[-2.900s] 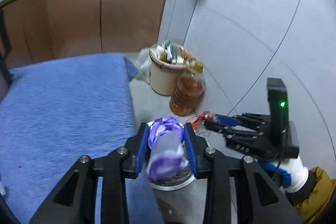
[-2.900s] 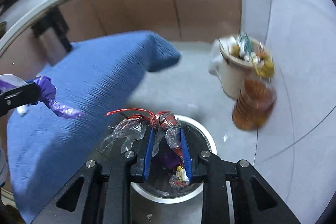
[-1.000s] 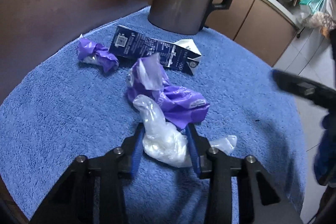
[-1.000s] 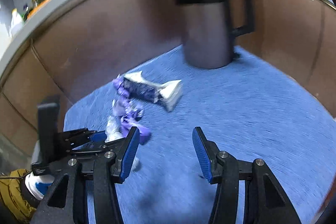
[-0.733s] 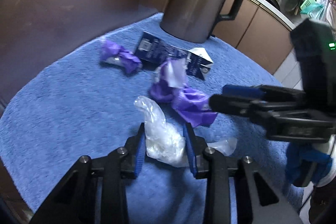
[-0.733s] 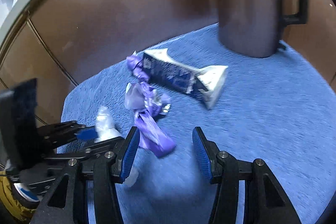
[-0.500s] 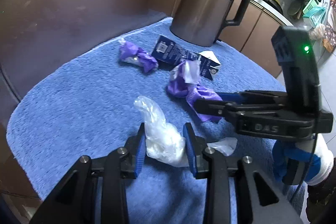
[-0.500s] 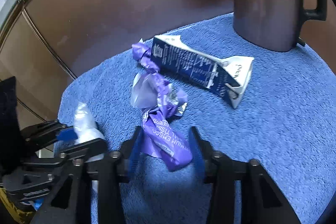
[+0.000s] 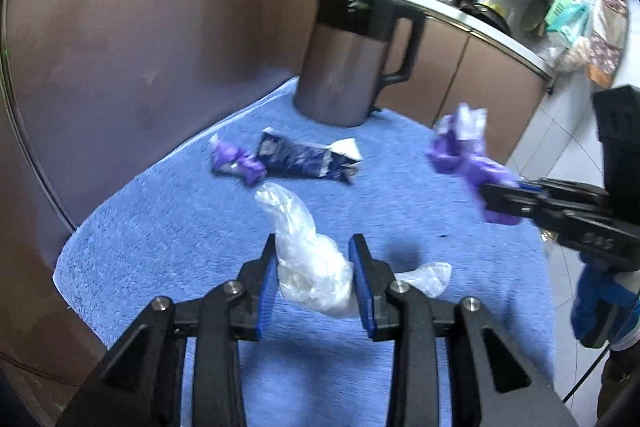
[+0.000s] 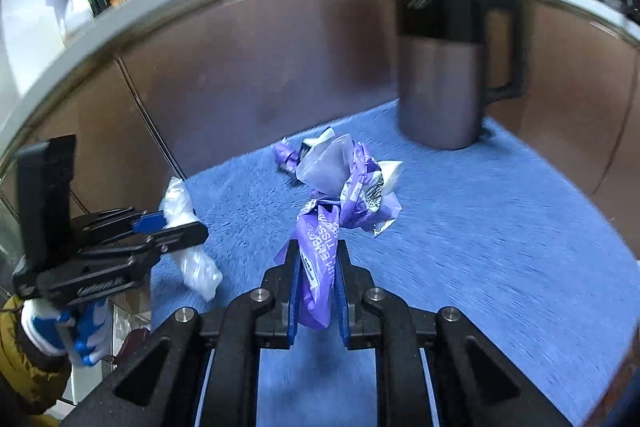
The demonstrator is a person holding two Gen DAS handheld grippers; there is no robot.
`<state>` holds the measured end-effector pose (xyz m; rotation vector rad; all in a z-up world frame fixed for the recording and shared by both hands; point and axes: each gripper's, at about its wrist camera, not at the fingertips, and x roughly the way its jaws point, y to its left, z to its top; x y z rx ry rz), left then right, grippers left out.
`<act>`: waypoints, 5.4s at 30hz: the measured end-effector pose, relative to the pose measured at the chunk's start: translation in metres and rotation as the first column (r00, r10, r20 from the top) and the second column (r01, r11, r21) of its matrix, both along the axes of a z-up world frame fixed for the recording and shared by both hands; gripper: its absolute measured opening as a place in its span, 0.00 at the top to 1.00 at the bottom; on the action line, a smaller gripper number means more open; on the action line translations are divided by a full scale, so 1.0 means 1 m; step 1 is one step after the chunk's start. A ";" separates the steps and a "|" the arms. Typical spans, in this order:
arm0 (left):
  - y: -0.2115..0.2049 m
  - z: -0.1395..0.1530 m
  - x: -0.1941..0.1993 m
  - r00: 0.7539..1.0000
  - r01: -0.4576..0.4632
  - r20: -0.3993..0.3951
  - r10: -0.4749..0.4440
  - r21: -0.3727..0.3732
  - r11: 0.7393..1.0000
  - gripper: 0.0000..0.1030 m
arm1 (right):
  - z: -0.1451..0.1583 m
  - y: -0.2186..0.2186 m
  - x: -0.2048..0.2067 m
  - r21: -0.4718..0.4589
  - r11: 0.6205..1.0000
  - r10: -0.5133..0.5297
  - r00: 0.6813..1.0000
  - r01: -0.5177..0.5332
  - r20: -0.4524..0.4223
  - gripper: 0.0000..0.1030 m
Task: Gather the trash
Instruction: 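Carry the clear plastic and purple wrapper over the bin and open both tools, then grasp the purple candy wrapper with the left tool while the right tool grasps the milk carton, then carry the wrapper and milk carton over the bin and open both tools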
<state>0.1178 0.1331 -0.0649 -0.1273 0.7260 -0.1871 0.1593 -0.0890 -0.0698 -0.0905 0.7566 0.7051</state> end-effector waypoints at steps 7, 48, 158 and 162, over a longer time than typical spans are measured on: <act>-0.052 0.028 -0.030 0.997 0.065 0.040 -0.066 0.029 0.997 0.69 | 0.038 -0.086 -0.068 0.046 0.993 -0.109 0.991 0.106 0.074 0.86; -0.463 -0.060 0.022 0.791 0.611 -0.180 -0.585 0.169 0.773 0.46 | -0.174 -0.384 -0.093 -0.059 0.747 -0.644 0.697 0.663 -0.315 0.66; -0.027 -0.021 0.107 0.982 0.189 -0.020 -0.188 0.120 0.975 0.69 | 0.010 -0.094 0.022 -0.038 0.996 -0.077 0.997 0.078 0.013 0.76; -0.071 0.005 0.068 0.964 0.261 0.024 -0.266 0.119 0.958 0.69 | 0.039 -0.140 -0.027 0.009 0.982 -0.187 0.979 0.187 0.079 0.76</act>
